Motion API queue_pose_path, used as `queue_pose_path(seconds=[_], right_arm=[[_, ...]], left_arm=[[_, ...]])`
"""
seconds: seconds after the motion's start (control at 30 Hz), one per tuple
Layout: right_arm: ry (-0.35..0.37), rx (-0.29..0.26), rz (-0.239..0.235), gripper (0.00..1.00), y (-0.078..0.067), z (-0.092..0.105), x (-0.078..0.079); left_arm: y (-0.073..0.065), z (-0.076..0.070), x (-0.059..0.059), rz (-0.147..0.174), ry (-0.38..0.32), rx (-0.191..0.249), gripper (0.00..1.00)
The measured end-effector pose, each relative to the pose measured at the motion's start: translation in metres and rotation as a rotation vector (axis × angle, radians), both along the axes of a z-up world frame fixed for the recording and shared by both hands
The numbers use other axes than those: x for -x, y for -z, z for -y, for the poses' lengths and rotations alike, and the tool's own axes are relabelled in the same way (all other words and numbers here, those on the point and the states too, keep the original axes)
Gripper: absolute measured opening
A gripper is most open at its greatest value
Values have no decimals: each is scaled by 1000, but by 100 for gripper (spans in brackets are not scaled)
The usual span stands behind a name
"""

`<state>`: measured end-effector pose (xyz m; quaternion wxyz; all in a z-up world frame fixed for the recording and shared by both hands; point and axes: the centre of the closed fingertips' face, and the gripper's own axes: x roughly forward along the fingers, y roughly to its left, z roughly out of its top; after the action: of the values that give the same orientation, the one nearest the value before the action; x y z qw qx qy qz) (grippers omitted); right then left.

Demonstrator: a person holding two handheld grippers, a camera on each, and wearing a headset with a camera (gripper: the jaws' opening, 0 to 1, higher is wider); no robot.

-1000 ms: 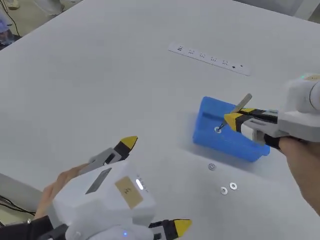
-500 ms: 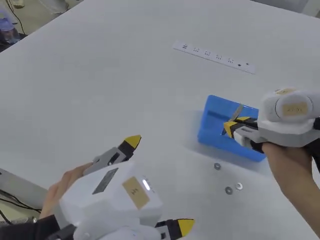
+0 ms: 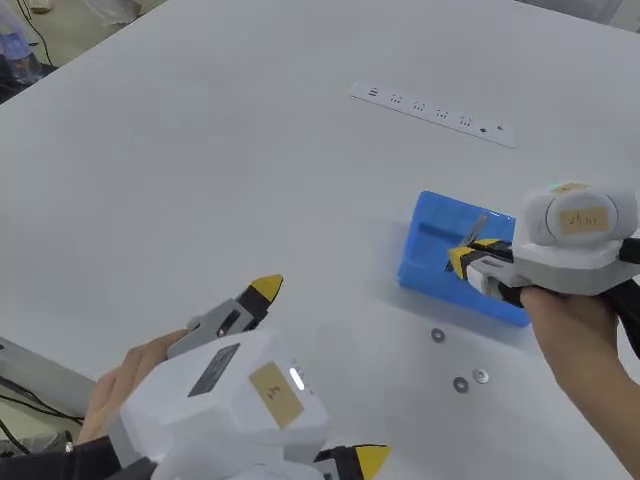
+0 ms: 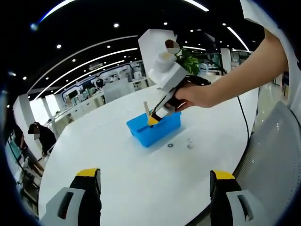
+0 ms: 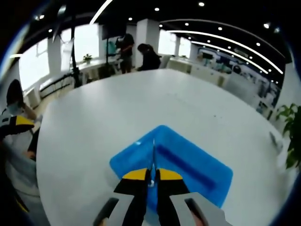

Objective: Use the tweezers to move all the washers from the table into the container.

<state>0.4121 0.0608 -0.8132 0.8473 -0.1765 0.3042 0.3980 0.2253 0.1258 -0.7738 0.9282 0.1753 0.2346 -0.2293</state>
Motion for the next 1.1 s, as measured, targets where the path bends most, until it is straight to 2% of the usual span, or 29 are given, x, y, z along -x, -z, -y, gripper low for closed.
queue_pose_path(seconds=[0.13,0.4,0.63,0.83,0.97,1.0,1.1], right_arm=[[18,-17,-3,3,0,1,-1],[4,-8,-3,3,1,2,1],[0,-18,0,4,-9,4,6],[14,-93,25,3,-38,4,13],[3,-102,57,4,-56,8,20],[3,-118,61,4,-61,9,23],[-3,-161,45,4,-69,6,36]], left_arm=[[1,-1,0,-4,-3,-5,99],[3,-2,0,-7,-5,-22,99],[2,-4,-1,-6,-11,-26,99],[2,-4,0,-9,-7,-33,99],[3,-2,1,-10,1,-39,99],[3,-2,1,-8,3,-39,99],[3,-3,1,-7,0,-42,98]])
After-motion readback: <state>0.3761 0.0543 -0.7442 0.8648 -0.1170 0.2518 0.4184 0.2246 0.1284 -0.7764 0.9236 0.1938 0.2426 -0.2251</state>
